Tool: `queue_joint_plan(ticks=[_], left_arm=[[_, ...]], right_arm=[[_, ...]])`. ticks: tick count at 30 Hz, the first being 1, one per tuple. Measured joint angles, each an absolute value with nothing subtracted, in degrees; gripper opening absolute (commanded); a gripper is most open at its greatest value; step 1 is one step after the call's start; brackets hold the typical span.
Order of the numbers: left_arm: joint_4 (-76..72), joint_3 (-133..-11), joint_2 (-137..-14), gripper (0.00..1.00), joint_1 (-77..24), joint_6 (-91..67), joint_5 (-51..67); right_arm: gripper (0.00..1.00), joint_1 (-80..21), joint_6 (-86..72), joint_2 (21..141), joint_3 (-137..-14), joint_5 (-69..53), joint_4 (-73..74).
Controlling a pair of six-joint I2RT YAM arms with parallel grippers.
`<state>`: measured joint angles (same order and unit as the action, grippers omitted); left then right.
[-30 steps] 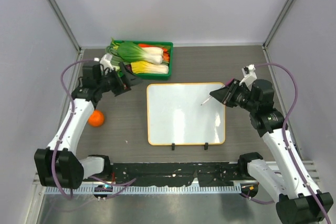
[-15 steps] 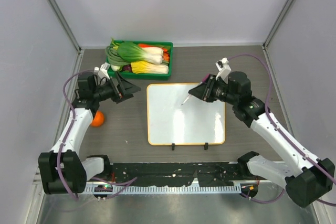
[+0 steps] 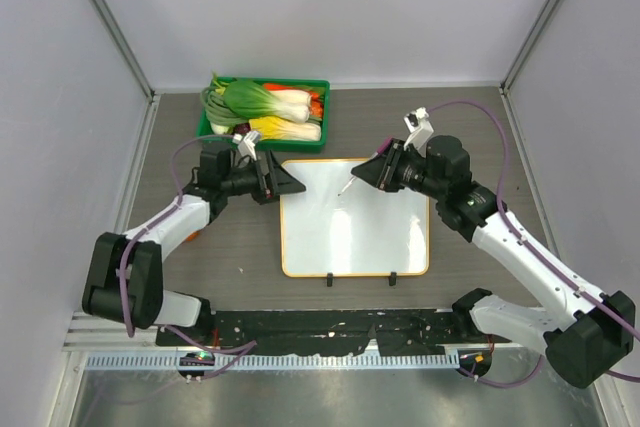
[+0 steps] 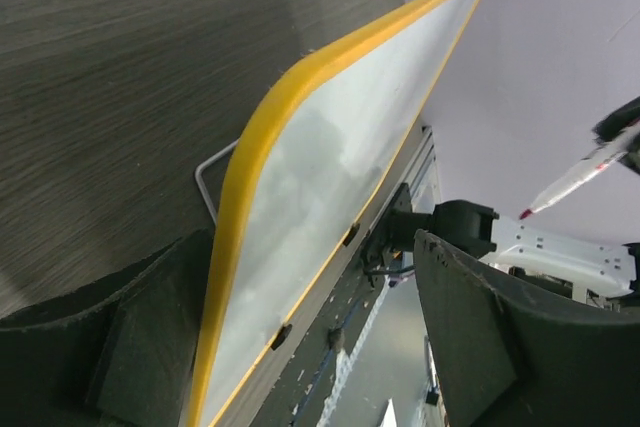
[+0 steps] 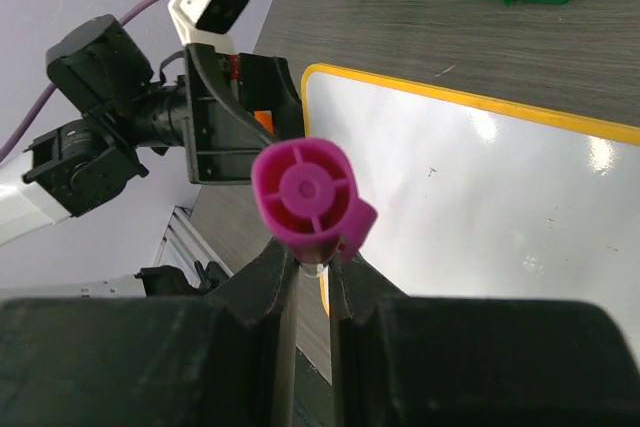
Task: Write a sentence on the whiteboard
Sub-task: Hold the whiteboard at the center of the board.
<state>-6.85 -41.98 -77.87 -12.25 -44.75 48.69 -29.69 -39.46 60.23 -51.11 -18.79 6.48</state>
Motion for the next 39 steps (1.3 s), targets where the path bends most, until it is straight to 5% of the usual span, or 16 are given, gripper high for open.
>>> queue_joint_plan(ticks=[12, 20, 25, 29, 39], left_arm=[[-14.3, -40.3, -83.9, 0.35, -15.1, -44.0, 47.4], [-22.4, -33.1, -80.6, 0.18, -16.3, -45.6, 49.2], [-23.8, -29.4, -77.4, 0.36, -16.8, -44.9, 48.8], [-19.1, -29.0, -75.6, 0.63, -16.9, -42.2, 45.7], [-6.7, -29.0, -67.0, 0.93, -16.9, -40.0, 39.5]], right_arm=[[0.01, -29.7, -39.3, 57.5, -51.1, -16.8, 7.5], [0.01, -29.7, -39.3, 57.3, -51.1, -16.8, 7.6], [0.01, -29.7, -39.3, 56.9, -50.8, -16.8, 7.7], [0.01, -29.7, -39.3, 56.4, -50.6, -16.8, 7.8], [0.01, -29.8, -39.1, 54.3, -49.9, -16.8, 8.1]])
